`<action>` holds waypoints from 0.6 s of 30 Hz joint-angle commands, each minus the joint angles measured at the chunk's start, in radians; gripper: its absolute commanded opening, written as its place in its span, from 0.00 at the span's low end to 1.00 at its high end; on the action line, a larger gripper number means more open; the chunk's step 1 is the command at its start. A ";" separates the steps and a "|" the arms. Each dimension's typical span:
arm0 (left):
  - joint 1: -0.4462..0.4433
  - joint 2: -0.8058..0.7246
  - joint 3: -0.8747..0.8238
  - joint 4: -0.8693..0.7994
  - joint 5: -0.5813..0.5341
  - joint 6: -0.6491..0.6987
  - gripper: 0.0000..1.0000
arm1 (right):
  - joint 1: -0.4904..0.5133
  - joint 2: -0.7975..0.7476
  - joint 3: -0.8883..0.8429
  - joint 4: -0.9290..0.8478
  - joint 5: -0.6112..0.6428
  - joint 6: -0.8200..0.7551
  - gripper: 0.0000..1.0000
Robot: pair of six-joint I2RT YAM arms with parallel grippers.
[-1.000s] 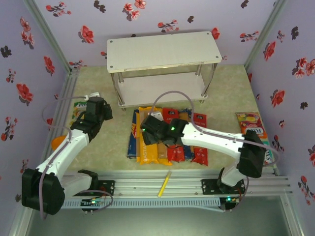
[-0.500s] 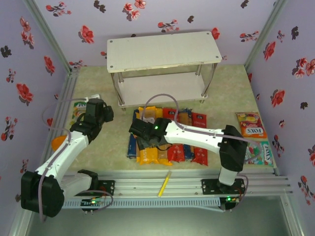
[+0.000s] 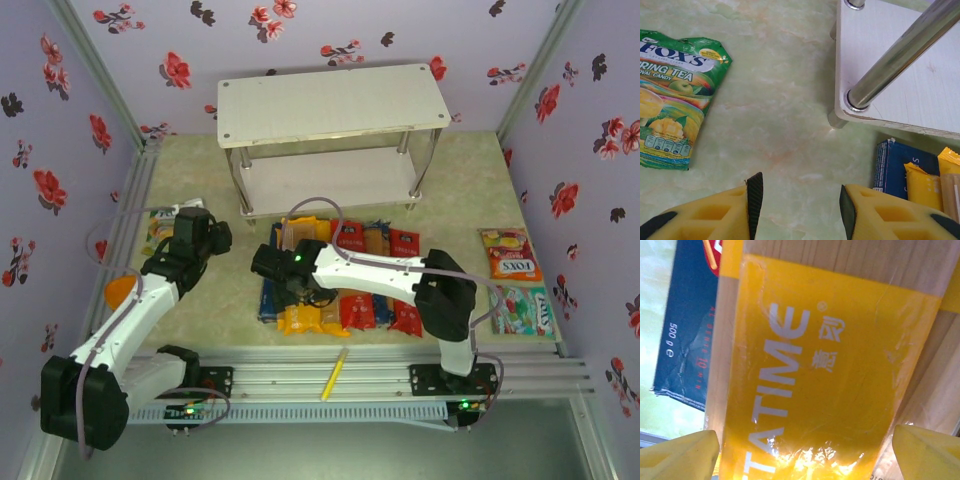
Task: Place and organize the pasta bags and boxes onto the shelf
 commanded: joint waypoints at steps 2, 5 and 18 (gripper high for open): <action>-0.001 0.003 -0.010 0.008 0.010 -0.012 0.47 | -0.020 0.007 0.009 -0.039 -0.032 0.008 0.91; 0.003 0.013 -0.010 0.011 0.010 -0.010 0.47 | -0.030 0.015 0.004 -0.023 -0.058 0.001 0.91; 0.016 0.047 -0.015 0.032 0.020 -0.010 0.47 | -0.050 0.077 0.036 -0.043 -0.118 -0.021 0.81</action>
